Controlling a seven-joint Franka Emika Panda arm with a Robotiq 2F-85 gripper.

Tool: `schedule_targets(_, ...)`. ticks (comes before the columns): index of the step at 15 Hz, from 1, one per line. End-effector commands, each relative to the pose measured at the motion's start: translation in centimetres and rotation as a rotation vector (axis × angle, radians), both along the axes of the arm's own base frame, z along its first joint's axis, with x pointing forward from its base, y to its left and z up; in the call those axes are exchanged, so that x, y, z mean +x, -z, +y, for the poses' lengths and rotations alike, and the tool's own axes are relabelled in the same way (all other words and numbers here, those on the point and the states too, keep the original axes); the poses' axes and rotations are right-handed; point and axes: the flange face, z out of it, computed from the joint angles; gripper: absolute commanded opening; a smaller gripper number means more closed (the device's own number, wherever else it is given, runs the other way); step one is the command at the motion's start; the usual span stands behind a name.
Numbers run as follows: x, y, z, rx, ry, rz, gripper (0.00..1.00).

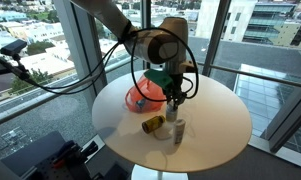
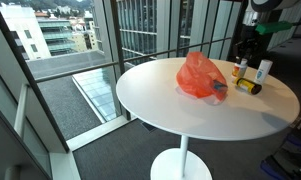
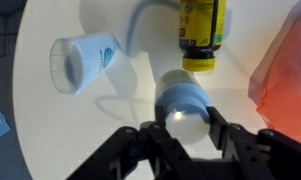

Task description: Put the white bottle in the plastic bag

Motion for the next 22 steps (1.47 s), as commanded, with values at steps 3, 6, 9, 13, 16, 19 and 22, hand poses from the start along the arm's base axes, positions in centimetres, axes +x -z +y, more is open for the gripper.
schedule_targets(3,-0.1,-4.7,4.5,0.004,-0.07,0.005,0.19)
schedule_targets(6,0.2,-6.5,7.6,0.009,-0.123,0.002,0.19)
schedule_targets(9,0.8,-7.6,10.4,0.013,-0.172,-0.006,0.19)
schedule_targets(13,1.9,-8.2,13.4,0.037,-0.226,-0.006,0.19)
schedule_targets(16,2.5,-8.2,15.5,0.046,-0.263,0.003,0.19)
schedule_targets(19,3.1,-7.6,17.7,0.033,-0.292,0.011,0.19)
schedule_targets(22,3.8,-6.0,19.5,0.028,-0.318,0.025,0.19)
